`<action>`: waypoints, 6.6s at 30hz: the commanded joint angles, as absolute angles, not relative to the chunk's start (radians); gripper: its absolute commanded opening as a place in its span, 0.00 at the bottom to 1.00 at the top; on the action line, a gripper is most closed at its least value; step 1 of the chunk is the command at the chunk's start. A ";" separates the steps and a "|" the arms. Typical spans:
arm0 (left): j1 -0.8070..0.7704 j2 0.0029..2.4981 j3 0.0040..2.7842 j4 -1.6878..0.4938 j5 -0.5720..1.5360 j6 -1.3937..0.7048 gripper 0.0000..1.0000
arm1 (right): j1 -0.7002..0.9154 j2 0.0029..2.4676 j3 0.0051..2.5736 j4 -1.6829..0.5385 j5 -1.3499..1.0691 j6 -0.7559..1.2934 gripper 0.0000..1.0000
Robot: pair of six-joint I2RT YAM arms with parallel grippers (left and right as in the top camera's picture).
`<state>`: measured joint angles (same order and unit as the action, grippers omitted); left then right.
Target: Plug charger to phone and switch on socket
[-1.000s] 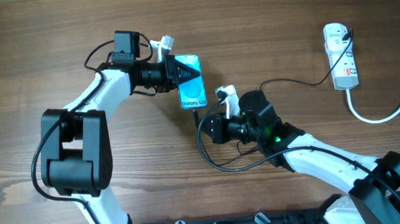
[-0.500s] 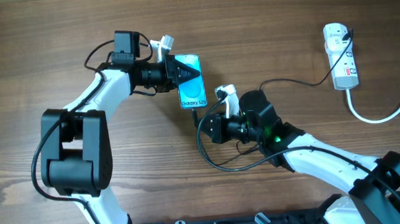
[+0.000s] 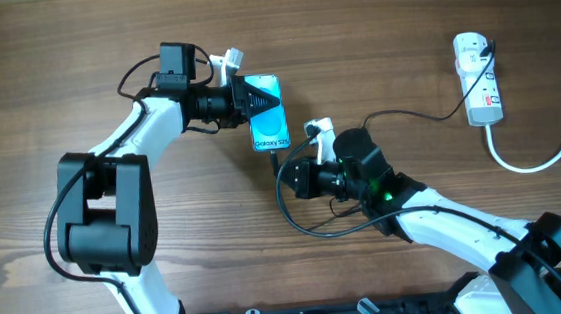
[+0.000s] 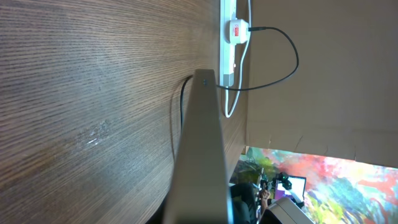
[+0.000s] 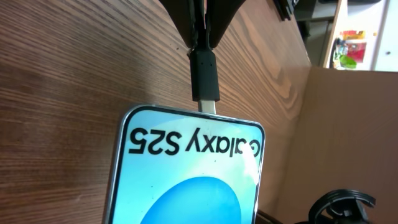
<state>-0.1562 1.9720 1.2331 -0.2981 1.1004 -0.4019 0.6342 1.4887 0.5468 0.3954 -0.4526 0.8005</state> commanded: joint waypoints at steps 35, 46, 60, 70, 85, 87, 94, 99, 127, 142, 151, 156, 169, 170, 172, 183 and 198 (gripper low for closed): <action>-0.162 1.972 1.230 -0.307 1.155 -0.397 0.04 | 0.508 1.377 0.807 -0.178 -0.608 0.681 0.63; -0.206 1.972 1.230 -0.302 1.155 -0.397 0.04 | 0.628 1.452 0.810 -0.174 -0.531 0.720 0.62; -0.208 1.972 1.230 -0.303 1.155 -0.397 0.04 | 0.673 1.545 0.810 -0.064 -0.410 0.785 0.27; -0.207 1.972 1.230 -0.303 1.155 -0.397 0.04 | 0.640 1.528 0.811 -0.117 -0.518 0.762 0.14; -0.208 1.972 1.230 -0.303 1.171 -0.347 0.04 | 0.572 1.528 0.819 0.023 -0.558 0.841 0.05; -0.208 1.972 1.230 -0.303 1.171 -0.348 0.04 | 0.571 1.528 0.820 0.027 -0.507 0.840 0.05; -0.207 1.972 1.230 -0.303 1.208 -0.347 0.04 | 0.571 1.528 0.819 0.052 -0.434 0.811 0.04; -0.207 1.972 1.230 -0.303 1.208 -0.347 0.04 | 0.571 1.528 0.819 0.067 -0.425 0.811 0.04; -0.207 1.972 1.230 -0.302 1.208 -0.347 0.04 | 0.633 1.477 0.821 -0.098 -0.445 0.785 0.05; -0.207 1.972 1.230 -0.307 1.083 -0.348 0.04 | 0.530 1.472 0.821 -0.121 -0.432 0.754 1.00; -0.208 1.972 1.230 -0.402 0.668 -0.402 0.04 | 0.345 1.472 0.821 -0.305 -0.356 0.683 1.00; -0.208 1.972 1.230 -0.412 0.569 -0.405 0.08 | 0.345 1.472 0.821 -0.304 -0.354 0.683 1.00; -0.311 1.975 1.229 -0.483 0.258 -0.404 0.18 | 0.345 1.472 0.821 -0.304 -0.354 0.683 1.00; -0.311 1.975 1.229 -0.483 0.247 -0.404 0.18 | 0.345 1.472 0.821 -0.304 -0.354 0.683 1.00; -0.311 1.975 1.229 -0.483 0.245 -0.404 0.21 | 0.345 1.472 0.821 -0.304 -0.354 0.683 1.00; -0.311 1.975 1.229 -0.476 0.245 -0.404 0.41 | 0.345 1.472 0.821 -0.304 -0.354 0.683 1.00; -0.295 1.975 1.230 -0.476 0.241 -0.405 0.33 | 0.345 1.472 0.821 -0.304 -0.354 0.683 1.00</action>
<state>-0.3107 1.9766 1.2339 -0.4786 0.2546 -0.4057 0.3458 1.4860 0.8070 -0.3065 -0.3687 0.7010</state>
